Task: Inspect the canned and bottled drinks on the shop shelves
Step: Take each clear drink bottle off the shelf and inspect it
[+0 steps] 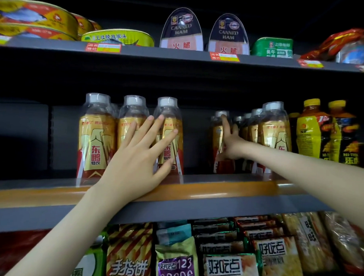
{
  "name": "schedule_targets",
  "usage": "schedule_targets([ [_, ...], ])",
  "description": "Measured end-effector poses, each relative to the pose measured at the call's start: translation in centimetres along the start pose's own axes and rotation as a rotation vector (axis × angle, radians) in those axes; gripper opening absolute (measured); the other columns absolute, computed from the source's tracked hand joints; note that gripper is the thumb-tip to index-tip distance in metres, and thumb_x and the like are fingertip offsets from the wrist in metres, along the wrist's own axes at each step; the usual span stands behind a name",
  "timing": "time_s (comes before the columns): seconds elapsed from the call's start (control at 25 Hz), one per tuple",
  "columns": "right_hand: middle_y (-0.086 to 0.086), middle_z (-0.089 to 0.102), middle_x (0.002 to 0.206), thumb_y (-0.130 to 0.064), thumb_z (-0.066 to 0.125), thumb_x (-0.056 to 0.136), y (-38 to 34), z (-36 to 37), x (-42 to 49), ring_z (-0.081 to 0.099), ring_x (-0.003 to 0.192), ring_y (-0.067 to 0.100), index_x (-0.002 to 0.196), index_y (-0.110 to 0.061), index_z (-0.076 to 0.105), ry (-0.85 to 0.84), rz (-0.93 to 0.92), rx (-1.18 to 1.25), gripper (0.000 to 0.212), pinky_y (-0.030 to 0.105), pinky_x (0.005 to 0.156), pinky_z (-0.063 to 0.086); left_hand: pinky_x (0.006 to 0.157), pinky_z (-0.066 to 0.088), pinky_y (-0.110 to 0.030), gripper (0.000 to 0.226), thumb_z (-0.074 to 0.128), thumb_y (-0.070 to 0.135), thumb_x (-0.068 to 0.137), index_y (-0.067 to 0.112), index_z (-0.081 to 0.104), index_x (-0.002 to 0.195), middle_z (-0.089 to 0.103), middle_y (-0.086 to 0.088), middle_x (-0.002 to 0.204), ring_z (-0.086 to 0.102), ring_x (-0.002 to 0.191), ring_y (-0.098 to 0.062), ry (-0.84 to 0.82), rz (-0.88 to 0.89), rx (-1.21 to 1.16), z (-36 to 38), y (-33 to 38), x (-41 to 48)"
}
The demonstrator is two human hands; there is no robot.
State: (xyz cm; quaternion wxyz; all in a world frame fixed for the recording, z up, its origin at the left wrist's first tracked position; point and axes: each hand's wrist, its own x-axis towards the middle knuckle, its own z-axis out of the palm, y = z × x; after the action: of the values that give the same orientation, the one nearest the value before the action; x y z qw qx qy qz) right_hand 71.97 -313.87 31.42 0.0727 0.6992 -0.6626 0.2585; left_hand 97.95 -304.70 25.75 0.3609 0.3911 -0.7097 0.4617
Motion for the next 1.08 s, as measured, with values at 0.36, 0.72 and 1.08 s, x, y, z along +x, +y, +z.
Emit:
schedule_targets([
  [0.36, 0.017, -0.018, 0.158, -0.005, 0.073, 0.081, 0.7, -0.2, 0.4, 0.05, 0.126, 0.032, 0.142, -0.041, -0.032, -0.005, -0.031, 0.168, 0.126, 0.024, 0.072, 0.049, 0.118, 0.01, -0.044, 0.06, 0.031, 0.048, 0.094, 0.023, 0.039, 0.148, 0.027, -0.013, 0.157, 0.02, 0.145, -0.025, 0.001, -0.015, 0.036, 0.0, 0.5, 0.1],
  [0.72, 0.019, -0.02, 0.156, -0.001, 0.07, 0.083, -0.1, 0.2, 0.3, 0.063, 0.095, 0.028, 0.139, -0.046, -0.031, 0.026, 0.036, 0.067, 0.124, 0.029, 0.065, 0.054, 0.118, 0.011, -0.044, 0.059, 0.033, 0.046, 0.094, 0.023, 0.038, 0.148, 0.025, -0.012, 0.157, 0.018, 0.145, -0.023, -0.005, -0.016, 0.045, 0.1, 0.5, -0.1],
  [1.08, 0.014, 0.024, 0.156, -0.041, 0.051, 0.097, -4.6, -3.1, -5.6, 0.05, 0.115, 0.025, 0.152, -0.036, 0.003, 0.233, -0.235, 0.473, 0.073, 0.028, 0.09, 0.039, 0.116, 0.013, -0.051, 0.065, 0.033, 0.051, 0.092, 0.02, 0.034, 0.15, 0.025, -0.015, 0.157, 0.02, 0.146, -0.032, 0.04, -0.258, 0.088, -0.7, 0.7, -0.8],
])
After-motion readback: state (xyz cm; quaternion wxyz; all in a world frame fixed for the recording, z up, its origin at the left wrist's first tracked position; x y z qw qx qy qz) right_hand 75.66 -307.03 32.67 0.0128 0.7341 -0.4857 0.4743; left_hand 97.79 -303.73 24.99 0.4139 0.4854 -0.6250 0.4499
